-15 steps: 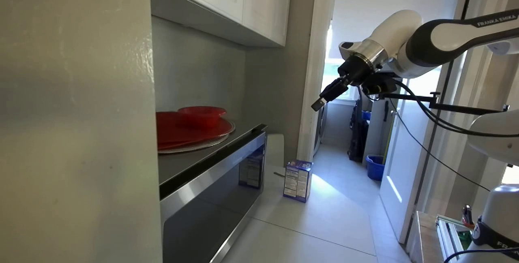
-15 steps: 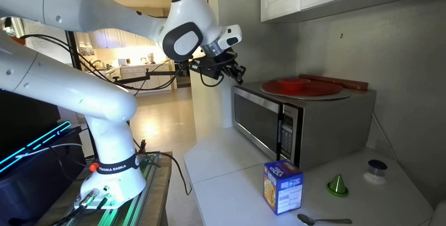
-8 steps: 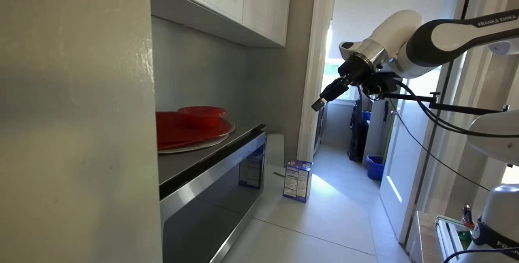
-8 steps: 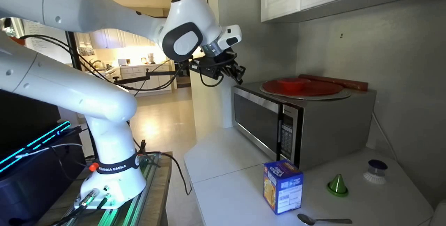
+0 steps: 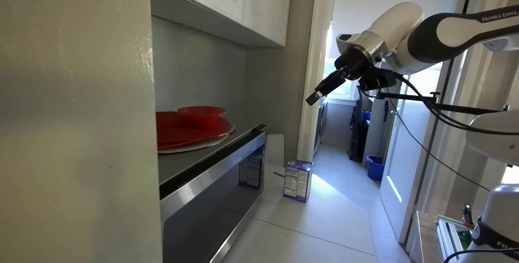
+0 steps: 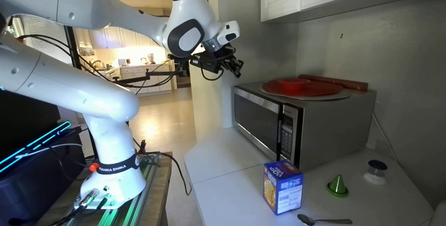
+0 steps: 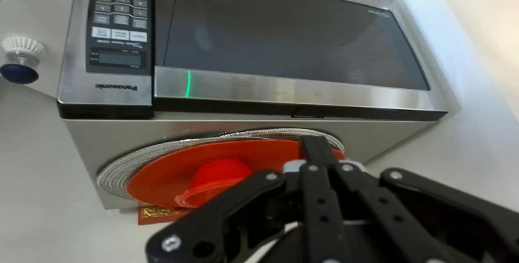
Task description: Move the box from the front of the microwave and open the microwave door
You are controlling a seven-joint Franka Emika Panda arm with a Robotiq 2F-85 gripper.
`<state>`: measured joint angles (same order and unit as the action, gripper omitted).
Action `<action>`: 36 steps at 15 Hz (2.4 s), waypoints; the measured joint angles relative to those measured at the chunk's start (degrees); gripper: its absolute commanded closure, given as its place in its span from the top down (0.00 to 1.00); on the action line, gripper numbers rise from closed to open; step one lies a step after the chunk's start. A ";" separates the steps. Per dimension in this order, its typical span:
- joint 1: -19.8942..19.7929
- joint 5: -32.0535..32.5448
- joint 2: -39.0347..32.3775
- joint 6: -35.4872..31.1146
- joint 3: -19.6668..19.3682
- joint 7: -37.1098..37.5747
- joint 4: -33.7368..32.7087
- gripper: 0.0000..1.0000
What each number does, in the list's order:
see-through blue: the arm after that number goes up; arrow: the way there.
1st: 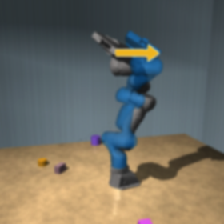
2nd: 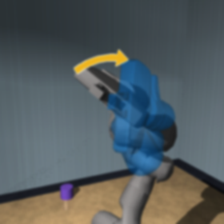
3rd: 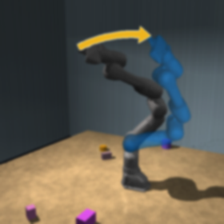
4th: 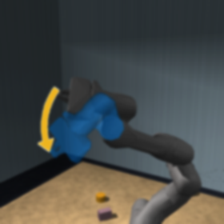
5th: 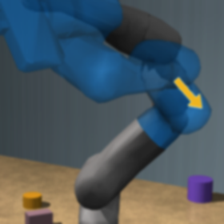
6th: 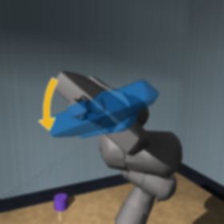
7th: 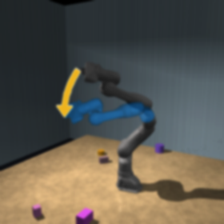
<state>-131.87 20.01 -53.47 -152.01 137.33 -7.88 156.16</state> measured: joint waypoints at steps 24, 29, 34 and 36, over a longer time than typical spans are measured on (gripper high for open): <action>12.21 0.40 29.85 -9.42 -6.42 14.89 -14.94 0.00; 16.81 0.35 30.07 -9.33 -10.77 15.32 -16.19 0.00; 22.86 0.22 31.57 -9.17 -16.77 16.04 -19.61 0.00; 25.10 0.22 32.51 -9.14 -19.06 16.43 -20.77 0.00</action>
<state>-106.77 20.23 -20.96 -161.15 118.27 8.55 135.39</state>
